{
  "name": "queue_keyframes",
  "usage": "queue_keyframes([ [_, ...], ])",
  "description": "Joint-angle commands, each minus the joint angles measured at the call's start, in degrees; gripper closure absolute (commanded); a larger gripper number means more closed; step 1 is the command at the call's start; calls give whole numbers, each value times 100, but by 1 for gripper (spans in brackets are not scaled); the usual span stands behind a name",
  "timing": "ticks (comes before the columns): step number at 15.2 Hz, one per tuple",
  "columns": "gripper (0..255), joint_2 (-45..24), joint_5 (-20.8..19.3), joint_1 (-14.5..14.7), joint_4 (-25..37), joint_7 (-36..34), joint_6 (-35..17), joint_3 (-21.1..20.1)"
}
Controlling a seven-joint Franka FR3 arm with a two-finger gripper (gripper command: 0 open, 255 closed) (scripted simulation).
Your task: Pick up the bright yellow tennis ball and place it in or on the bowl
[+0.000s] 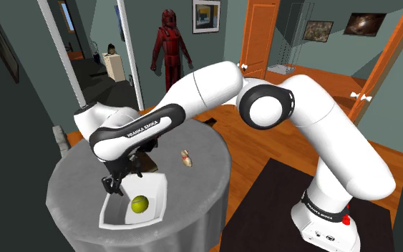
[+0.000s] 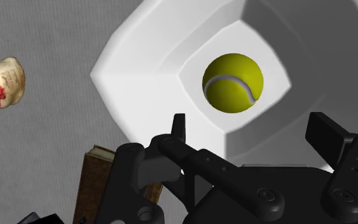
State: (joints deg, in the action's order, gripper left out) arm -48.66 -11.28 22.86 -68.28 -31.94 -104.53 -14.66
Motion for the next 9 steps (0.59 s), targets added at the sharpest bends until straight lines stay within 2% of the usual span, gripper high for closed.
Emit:
queue_keyframes([
  [1, 0, 19, 18, 36, 298, 18, 317, -11],
  [2, 0, 16, 25, 53, 458, 30, 470, -14],
  [9, 0, 16, 25, 54, 458, 30, 471, -14],
])
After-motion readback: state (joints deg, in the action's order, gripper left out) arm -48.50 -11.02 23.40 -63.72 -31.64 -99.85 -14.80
